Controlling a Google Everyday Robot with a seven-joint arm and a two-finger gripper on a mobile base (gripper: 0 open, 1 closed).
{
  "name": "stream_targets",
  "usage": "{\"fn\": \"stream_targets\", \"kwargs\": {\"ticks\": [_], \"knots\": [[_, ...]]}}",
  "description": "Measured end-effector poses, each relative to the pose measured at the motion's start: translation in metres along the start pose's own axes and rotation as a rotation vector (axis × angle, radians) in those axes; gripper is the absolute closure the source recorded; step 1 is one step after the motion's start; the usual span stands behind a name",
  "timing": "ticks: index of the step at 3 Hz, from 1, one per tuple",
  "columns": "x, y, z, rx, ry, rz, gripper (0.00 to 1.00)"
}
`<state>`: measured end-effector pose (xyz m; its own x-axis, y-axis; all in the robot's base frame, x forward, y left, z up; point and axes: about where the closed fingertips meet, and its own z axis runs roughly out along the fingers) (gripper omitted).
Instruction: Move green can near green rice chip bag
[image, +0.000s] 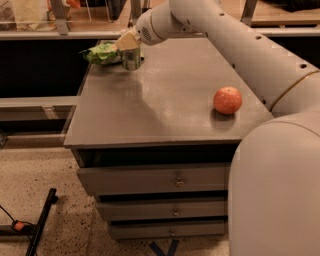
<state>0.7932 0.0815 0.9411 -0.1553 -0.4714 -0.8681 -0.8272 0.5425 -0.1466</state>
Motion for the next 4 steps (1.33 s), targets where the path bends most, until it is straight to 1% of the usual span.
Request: {"fn": "stream_targets", "kwargs": {"ticks": [1,2,3,4], "knots": [[0.010,0.006,0.019,-0.078,-0.032,0.013,0.00],[0.010,0.006,0.019,-0.078,-0.032,0.013,0.00],[0.002,0.007,0.015,-0.090,-0.082,-0.007,0.00],[-0.015,-0.008,-0.009,-0.023,-0.137,-0.015,0.00]]}}
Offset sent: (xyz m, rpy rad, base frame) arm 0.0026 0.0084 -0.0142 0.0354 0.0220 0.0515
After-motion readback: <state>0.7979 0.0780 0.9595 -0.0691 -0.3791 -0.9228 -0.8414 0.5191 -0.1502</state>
